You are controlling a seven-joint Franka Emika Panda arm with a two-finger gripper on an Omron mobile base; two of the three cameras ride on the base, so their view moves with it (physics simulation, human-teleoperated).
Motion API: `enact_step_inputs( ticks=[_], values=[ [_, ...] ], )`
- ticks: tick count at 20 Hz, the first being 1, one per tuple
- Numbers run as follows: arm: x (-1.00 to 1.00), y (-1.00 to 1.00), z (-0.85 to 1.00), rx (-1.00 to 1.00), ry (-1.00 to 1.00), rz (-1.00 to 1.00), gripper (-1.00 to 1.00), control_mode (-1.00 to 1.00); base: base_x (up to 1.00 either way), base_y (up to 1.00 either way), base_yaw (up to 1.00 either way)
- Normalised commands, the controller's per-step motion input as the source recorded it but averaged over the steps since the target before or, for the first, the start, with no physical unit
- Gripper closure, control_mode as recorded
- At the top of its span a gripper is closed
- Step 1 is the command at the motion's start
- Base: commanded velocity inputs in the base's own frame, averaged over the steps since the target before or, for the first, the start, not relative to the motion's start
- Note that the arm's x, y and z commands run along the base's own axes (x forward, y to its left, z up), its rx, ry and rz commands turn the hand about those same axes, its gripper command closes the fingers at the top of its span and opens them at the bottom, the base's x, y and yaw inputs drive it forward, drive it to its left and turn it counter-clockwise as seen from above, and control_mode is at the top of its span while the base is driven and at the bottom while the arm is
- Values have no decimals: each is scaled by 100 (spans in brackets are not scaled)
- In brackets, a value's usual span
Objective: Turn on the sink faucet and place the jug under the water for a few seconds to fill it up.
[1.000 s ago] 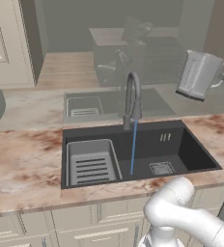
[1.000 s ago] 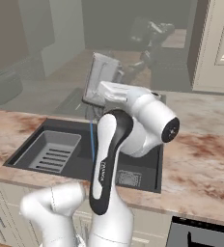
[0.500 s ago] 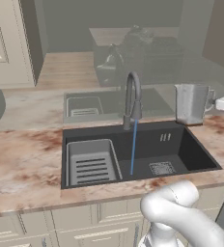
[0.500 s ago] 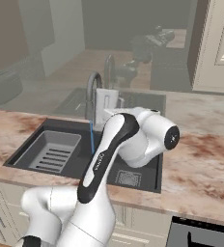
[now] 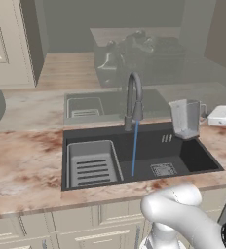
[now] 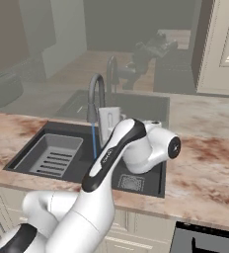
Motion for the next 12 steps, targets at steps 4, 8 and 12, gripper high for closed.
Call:
enact_step_inputs(
  ticks=[4, 8, 12],
  values=[
    [1, -3, -14, 0, 0, 1, 100, -100, 0, 0, 0],
    [0, -6, -26, -1, 1, 0, 100, -100, 0, 0, 0],
    [0, 0, -46, -7, 5, 0, 100, -100, 0, 0, 0]
  ],
)
